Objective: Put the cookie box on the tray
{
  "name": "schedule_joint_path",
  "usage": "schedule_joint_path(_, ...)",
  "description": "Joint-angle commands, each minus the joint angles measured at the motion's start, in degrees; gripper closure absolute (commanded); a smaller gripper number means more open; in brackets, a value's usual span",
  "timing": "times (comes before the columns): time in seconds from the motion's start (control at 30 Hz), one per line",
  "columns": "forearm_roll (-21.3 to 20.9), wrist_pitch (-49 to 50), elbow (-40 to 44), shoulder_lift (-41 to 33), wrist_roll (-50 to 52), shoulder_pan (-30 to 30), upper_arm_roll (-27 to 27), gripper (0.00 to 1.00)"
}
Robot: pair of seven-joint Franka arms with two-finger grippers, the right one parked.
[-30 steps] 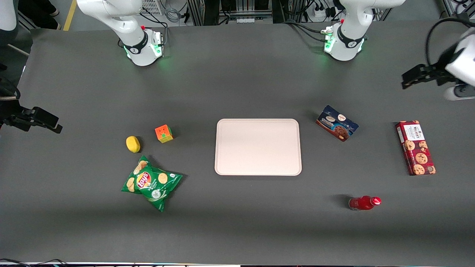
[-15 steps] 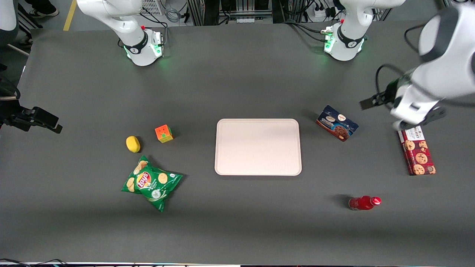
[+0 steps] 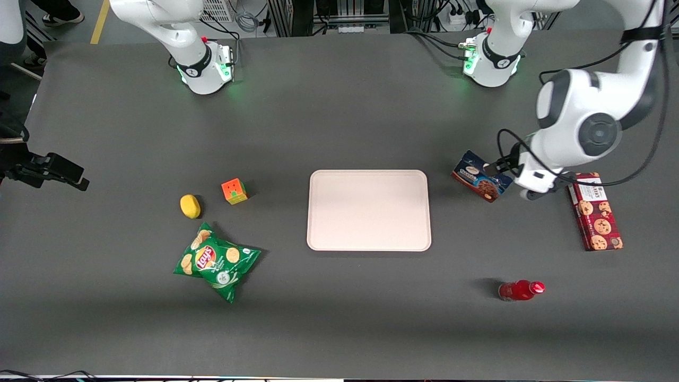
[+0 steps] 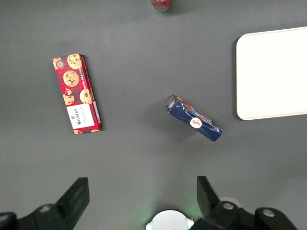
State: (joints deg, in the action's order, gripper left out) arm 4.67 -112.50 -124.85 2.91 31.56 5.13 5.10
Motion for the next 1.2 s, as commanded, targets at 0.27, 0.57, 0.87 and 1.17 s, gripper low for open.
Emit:
schedule_joint_path(0.27,0.51,-20.30,-16.21,-3.00,1.93,0.41,1.49,0.00)
schedule_joint_path(0.57,0.51,-26.19,-17.36,-1.33,1.93,0.24,1.49,0.32)
schedule_joint_path(0.87,0.51,-29.36,-17.27,0.43,3.07,0.32,1.49,0.85)
schedule_joint_path(1.17,0.07,-24.45,-12.36,-1.33,2.46,0.32,1.49,0.87)
